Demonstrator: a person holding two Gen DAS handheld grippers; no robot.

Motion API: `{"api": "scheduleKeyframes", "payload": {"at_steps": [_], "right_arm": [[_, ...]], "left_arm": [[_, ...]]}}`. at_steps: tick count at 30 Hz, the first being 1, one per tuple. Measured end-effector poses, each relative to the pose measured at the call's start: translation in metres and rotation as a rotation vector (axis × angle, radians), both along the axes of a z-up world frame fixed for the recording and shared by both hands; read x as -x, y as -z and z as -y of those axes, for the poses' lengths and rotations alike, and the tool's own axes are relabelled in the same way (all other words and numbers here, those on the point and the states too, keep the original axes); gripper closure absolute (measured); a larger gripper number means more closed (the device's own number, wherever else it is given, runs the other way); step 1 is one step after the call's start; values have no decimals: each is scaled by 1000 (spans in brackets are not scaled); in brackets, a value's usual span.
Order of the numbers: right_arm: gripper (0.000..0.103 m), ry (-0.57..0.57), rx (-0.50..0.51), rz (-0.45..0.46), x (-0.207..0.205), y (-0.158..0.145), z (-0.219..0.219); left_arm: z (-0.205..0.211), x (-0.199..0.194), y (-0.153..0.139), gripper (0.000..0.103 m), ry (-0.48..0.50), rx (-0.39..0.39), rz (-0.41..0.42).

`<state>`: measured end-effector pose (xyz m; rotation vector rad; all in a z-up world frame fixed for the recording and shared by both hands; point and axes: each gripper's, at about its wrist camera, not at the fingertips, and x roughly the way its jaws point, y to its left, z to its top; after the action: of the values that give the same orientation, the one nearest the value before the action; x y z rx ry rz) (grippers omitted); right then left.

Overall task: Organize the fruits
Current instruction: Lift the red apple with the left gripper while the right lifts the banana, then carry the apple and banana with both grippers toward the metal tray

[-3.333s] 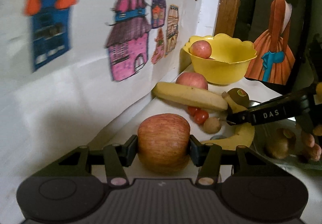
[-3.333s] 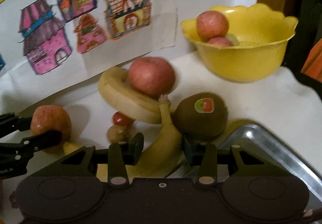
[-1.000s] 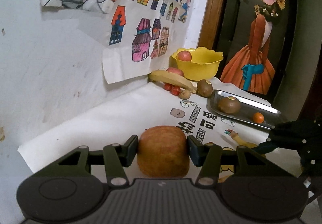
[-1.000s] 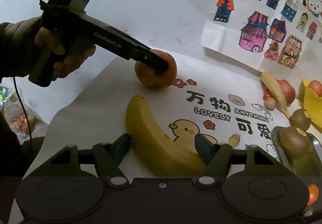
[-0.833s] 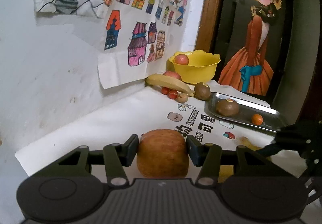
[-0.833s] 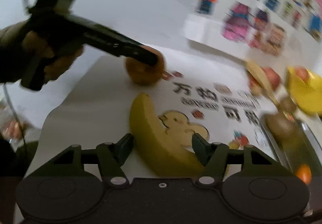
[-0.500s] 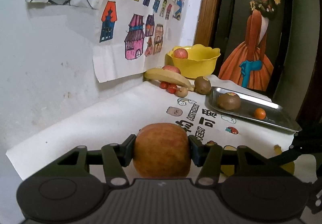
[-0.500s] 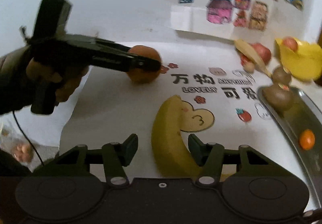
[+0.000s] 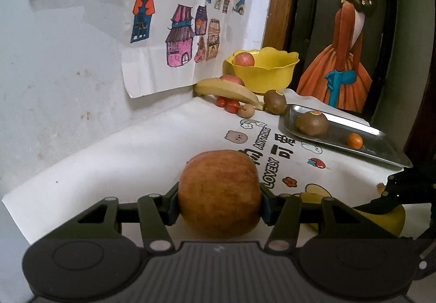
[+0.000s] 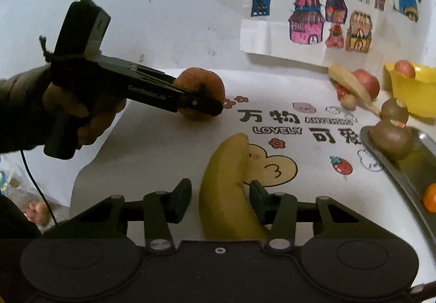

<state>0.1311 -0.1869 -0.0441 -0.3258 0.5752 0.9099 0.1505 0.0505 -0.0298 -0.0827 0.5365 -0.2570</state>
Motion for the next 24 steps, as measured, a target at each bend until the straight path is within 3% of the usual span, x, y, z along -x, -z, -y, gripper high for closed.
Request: {"api": "scheduleKeyframes", "payload": {"at_steps": [1, 12, 24], "right_arm": [[64, 10, 0, 2, 0, 0, 0], [66, 135, 47, 89, 11, -2, 15], [67, 236, -43, 86, 4, -3, 68]], "left_arm": [[2, 0, 0, 44, 7, -1, -2], [44, -5, -5, 44, 122, -33, -31], [88, -37, -18, 44, 212, 28, -75]]}}
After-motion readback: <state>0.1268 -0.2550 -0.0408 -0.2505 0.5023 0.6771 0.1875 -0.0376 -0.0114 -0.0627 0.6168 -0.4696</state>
